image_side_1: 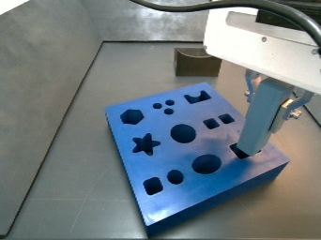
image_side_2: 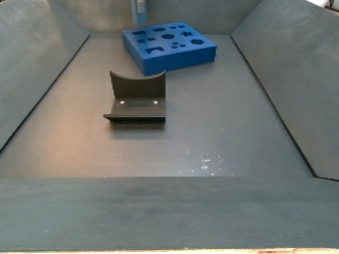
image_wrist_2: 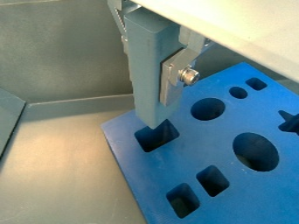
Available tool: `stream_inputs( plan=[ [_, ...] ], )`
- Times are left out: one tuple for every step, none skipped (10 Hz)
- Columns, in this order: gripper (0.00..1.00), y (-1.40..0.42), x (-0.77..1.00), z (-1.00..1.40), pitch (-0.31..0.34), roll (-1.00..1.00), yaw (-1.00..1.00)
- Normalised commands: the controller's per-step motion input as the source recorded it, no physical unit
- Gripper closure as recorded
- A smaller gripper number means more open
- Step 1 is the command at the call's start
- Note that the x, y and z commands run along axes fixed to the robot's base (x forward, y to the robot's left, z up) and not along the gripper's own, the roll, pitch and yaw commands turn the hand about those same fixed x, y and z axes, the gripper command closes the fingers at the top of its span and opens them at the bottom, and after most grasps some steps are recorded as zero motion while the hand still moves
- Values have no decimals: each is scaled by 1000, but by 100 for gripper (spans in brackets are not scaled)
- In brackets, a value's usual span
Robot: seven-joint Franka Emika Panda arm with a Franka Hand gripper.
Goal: Pick up the rectangle object. Move up. Move to above the board. Insert the rectangle object.
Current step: Insert the rectangle object.
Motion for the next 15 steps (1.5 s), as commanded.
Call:
stream_inputs(
  plan=[
    [100,214,403,-189,37,-183,-134],
    [100,383,557,-220,140,-594,-220],
    [100,363,517,-97,277,-500,-240],
    [100,0,97,-146,337,0,-637],
    [100,0,0,-31,263,49,-780],
    [100,0,-20,-20,0,0,0],
    [100,0,-100,-149,0,0,0],
    [100,0,-9,-334,0,0,-3],
    [100,0,0,-694,-31,0,-49],
    [100,0,0,-526,-134,17,-26],
    [100,0,0,0,0,-11,0],
    [100,-97,0,-20,0,0,0],
    [100,-240,-151,-57,-189,343,94],
    [100,-551,-460,-251,-580,757,0],
    [100,-386,-457,-229,-620,551,-143]
  ],
)
